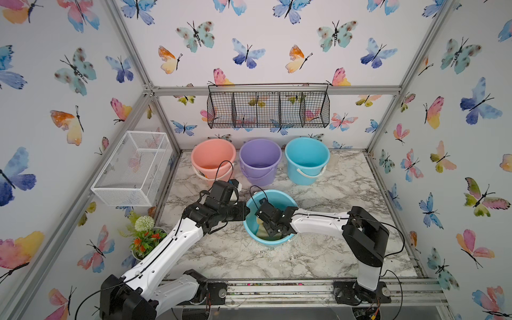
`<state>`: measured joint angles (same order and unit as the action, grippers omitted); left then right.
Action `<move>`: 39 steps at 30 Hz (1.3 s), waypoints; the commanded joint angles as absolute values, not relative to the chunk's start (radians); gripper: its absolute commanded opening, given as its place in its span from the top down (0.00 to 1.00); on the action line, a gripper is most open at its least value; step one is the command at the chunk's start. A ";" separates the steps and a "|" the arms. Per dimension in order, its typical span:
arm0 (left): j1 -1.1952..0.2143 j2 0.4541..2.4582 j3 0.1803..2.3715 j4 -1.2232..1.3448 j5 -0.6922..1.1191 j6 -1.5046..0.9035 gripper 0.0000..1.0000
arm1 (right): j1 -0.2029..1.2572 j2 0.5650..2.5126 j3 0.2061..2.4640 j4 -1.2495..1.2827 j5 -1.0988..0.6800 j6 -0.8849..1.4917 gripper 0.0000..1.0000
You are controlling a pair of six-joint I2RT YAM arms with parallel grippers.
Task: Wipe the inside of the bucket with a cloth
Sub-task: Wipe the dirt from the inside of the bucket.
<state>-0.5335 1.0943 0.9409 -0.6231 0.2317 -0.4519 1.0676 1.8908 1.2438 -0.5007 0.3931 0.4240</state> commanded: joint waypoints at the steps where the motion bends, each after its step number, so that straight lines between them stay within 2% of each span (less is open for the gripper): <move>1: -0.541 1.089 0.966 -0.729 0.224 -0.430 1.00 | 1.048 1.912 1.297 -0.762 0.550 0.443 0.98; 7: -0.540 1.081 0.970 -0.735 0.202 -0.435 1.00 | 1.048 1.937 1.337 -1.037 0.390 0.406 0.98; 13: -0.540 1.089 0.975 -0.735 0.199 -0.430 1.00 | 1.048 1.945 1.332 -1.112 0.112 0.280 0.98; 20: -0.545 1.098 0.975 -0.732 0.193 -0.425 1.00 | 1.046 1.936 1.327 -0.897 -0.258 0.171 0.98; 26: -0.551 1.098 0.954 -0.729 0.198 -0.435 1.00 | 1.039 1.894 1.225 -0.555 -0.400 0.208 0.98; 31: -0.556 1.102 0.951 -0.726 0.203 -0.436 1.00 | 1.039 1.840 1.136 -0.257 -0.417 0.250 0.98; 39: -0.563 1.095 0.943 -0.725 0.205 -0.455 1.00 | 1.039 1.766 0.978 0.052 -0.060 0.307 0.98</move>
